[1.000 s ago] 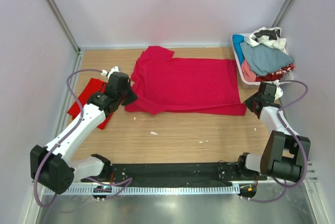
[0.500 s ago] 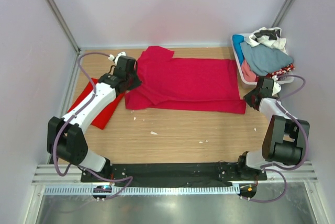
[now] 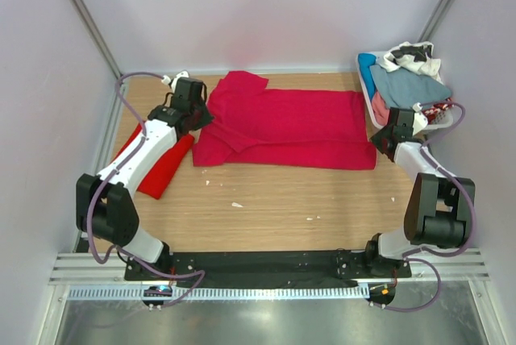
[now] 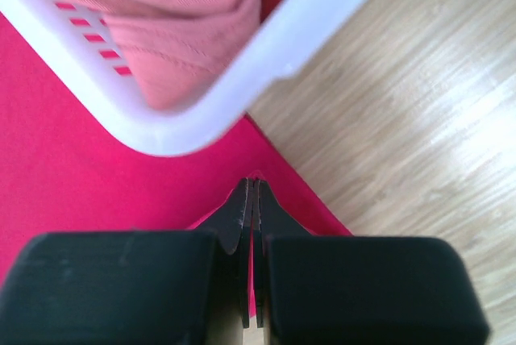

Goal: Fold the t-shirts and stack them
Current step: Fold the tshirt

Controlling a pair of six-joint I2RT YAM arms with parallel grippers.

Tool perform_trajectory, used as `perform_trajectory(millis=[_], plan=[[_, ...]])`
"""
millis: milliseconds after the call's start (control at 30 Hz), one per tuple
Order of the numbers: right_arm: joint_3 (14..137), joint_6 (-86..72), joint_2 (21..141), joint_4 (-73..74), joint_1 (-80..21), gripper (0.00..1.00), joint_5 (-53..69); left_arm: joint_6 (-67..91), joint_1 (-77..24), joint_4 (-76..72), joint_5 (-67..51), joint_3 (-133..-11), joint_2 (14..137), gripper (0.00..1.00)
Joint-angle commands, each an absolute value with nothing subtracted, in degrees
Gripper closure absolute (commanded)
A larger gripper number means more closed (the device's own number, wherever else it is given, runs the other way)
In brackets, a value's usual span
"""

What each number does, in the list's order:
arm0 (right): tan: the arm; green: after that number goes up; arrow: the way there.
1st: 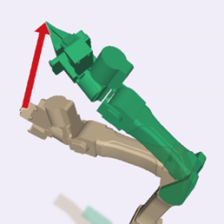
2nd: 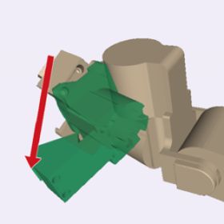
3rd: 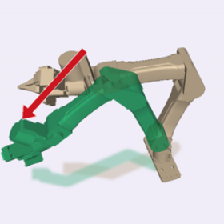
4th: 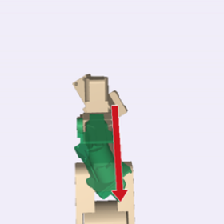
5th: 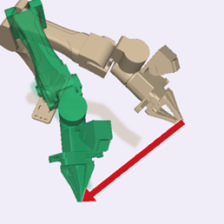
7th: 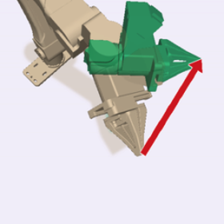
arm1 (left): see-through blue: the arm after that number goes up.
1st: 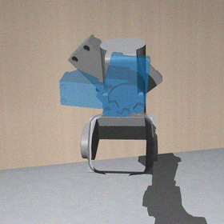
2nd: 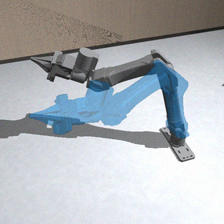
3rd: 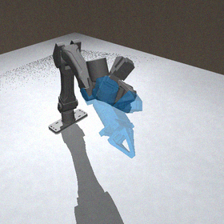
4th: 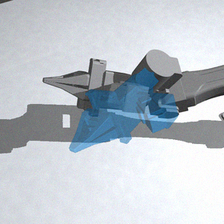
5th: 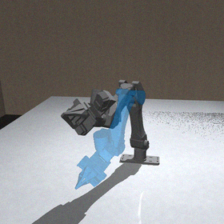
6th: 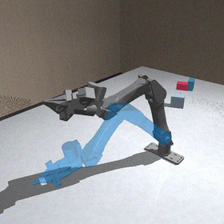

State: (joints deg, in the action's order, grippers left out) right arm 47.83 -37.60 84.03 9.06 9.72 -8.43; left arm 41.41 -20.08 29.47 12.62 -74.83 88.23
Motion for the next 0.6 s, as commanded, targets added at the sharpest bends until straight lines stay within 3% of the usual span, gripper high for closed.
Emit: perform_trajectory(millis=[0, 567], plan=[[51.41, -37.53, 85.51, 8.26, 9.23, 0.99, -11.34, 39.99, -19.07, 28.13, 14.24, -77.87, 87.98, 1.0], [54.84, -37.79, 90.61, 7.3, 6.42, 0.99, -13.36, 38.23, -18.55, 28.56, 14.59, -83.14, 95.0, 1.0]])
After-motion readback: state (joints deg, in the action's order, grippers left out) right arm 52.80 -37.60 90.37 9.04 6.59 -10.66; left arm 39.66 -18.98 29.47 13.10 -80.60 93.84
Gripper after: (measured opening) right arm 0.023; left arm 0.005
